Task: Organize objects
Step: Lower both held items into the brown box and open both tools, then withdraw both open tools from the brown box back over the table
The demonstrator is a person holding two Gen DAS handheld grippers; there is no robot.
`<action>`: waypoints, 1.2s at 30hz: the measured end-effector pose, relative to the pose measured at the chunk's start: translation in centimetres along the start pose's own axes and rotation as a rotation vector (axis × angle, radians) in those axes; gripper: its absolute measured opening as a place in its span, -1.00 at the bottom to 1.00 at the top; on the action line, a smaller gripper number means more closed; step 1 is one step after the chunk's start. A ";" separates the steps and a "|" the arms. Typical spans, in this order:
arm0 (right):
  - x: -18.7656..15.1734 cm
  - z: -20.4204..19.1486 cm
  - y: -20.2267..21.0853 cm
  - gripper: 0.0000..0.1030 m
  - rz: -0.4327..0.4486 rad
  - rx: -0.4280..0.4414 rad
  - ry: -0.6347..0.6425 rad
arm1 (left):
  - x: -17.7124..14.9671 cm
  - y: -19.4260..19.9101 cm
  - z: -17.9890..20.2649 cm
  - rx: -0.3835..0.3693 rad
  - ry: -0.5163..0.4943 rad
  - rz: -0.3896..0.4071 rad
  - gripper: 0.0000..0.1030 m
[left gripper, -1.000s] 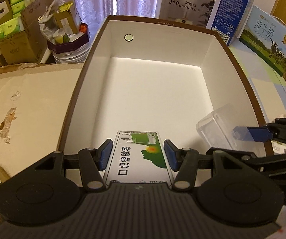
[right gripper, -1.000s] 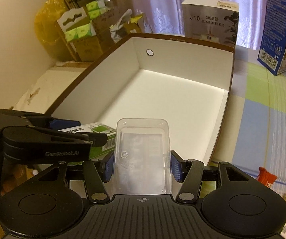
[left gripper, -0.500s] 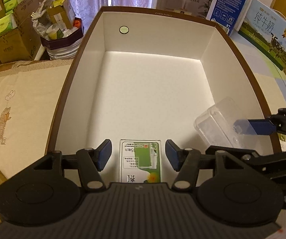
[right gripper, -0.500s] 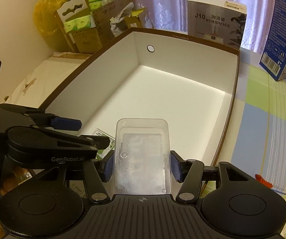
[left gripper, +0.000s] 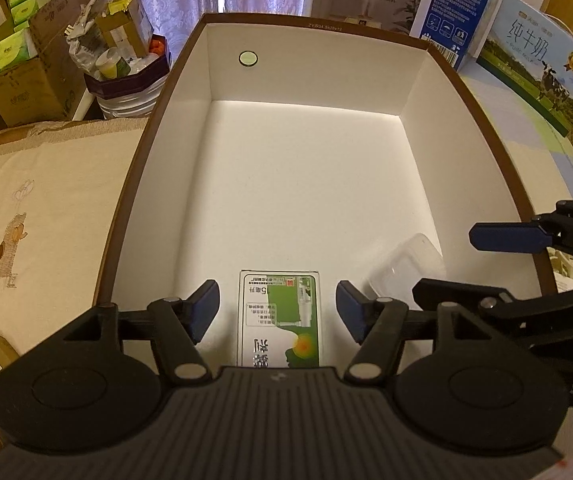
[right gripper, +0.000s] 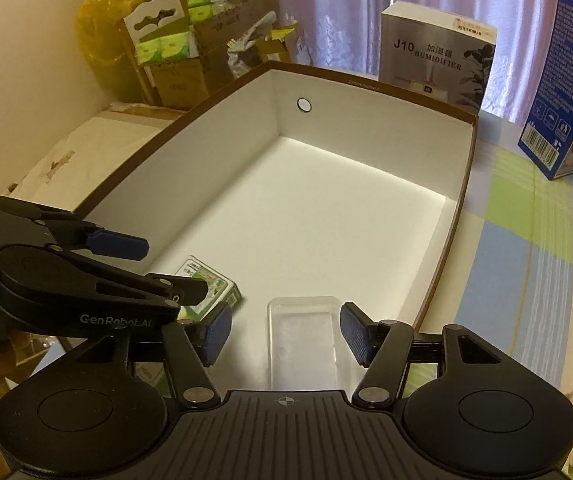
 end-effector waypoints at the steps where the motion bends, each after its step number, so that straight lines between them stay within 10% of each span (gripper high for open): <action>1: 0.0 0.0 0.2 0.17 0.002 0.003 -0.003 | -0.1 0.2 0.0 0.000 -0.001 0.003 0.22; 14: -1.2 -0.4 3.8 0.31 0.067 0.066 -0.051 | -0.9 3.7 0.6 0.016 -0.013 0.052 0.61; 36: -6.7 1.7 10.8 0.31 0.106 0.087 -0.158 | -4.8 9.5 4.9 -0.005 0.011 0.065 0.67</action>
Point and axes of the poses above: each gripper's, at about its wrist camera, not at the fingertips, and y roughly against the way its jaws point, z to its right, x to its top, the point moved 3 cm from there along -y, roughly the way its jaws point, and after that the axes turned 1 degree about -z, right-handed, at the moved point
